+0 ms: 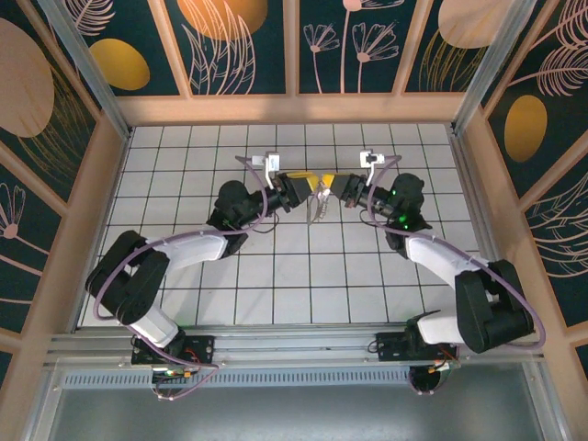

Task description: Put the keys on the keyring

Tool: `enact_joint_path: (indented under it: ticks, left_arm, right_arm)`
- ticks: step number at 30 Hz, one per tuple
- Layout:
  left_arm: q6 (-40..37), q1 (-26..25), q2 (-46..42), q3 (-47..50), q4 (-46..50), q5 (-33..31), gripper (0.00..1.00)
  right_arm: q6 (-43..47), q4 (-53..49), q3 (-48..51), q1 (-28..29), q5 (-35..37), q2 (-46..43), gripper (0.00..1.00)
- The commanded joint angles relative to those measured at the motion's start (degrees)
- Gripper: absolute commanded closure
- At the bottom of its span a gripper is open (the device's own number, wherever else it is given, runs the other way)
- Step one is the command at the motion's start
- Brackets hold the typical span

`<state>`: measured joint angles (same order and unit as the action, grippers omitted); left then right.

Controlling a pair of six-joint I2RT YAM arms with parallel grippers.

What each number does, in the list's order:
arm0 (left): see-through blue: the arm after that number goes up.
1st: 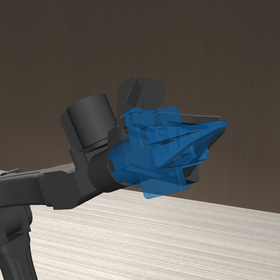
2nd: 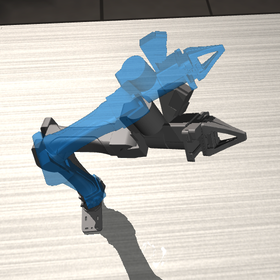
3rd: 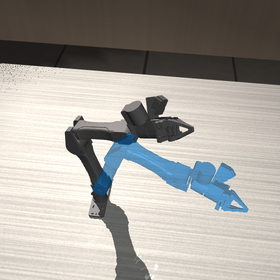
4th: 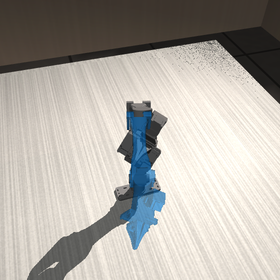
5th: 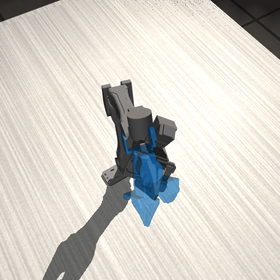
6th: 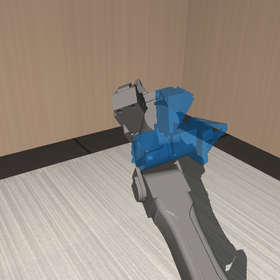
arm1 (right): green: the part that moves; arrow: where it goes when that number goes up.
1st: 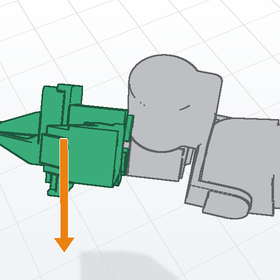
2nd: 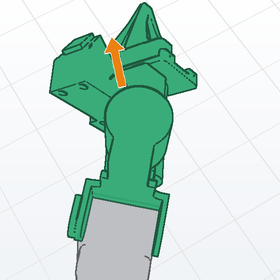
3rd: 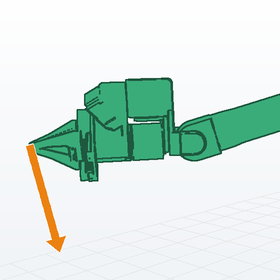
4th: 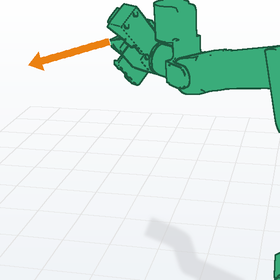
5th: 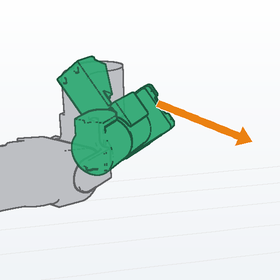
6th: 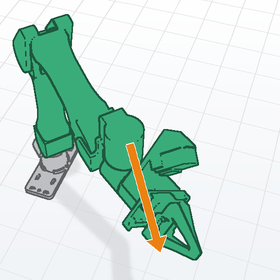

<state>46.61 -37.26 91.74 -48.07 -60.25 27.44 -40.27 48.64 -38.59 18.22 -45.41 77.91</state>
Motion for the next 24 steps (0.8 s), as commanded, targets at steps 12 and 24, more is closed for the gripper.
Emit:
enact_joint_path:
  ticks: [12,24]
  left_arm:
    - [-13.64,8.24,4.17,-14.8,22.68,14.31,0.53]
    - [-11.01,9.57,12.96,-20.81,22.54,22.24,0.54]
  right_arm:
    - [2.48,-4.96,-15.24,-6.62,-19.16,15.83,1.0]
    - [-1.32,0.25,-15.4,-6.58,-20.08,18.95,1.0]
